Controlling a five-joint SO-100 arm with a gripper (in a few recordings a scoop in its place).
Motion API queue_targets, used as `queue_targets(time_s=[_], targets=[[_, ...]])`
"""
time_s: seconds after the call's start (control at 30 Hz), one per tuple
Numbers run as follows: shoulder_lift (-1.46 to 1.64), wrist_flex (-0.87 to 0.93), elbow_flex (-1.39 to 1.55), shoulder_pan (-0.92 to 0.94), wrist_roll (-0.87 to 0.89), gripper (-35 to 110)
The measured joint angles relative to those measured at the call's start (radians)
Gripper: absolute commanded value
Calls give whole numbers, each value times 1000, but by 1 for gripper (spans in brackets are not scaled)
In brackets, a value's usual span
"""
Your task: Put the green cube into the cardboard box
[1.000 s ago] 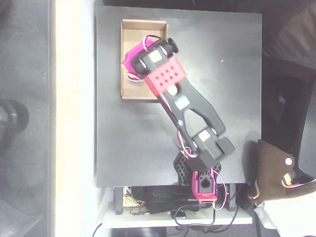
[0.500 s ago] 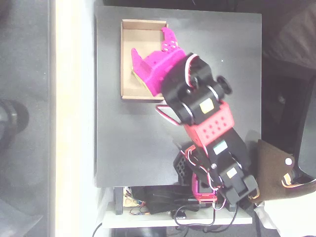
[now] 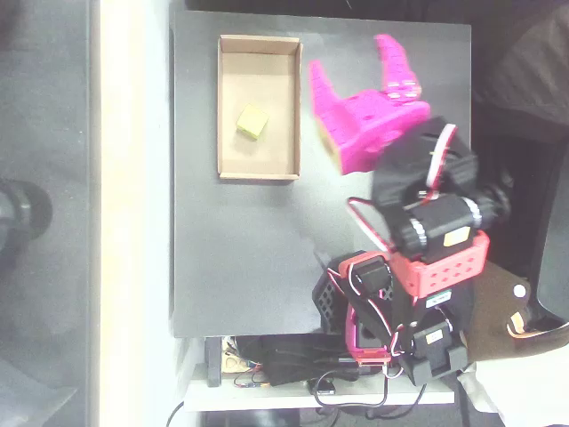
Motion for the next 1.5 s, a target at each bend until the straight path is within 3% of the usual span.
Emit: queue_targets(time_s=[0.5,0.67,1.5], targets=[[75,11,0,331,2,33],[98,11,55,377,3,24],[742,6,922,479,-3,2]])
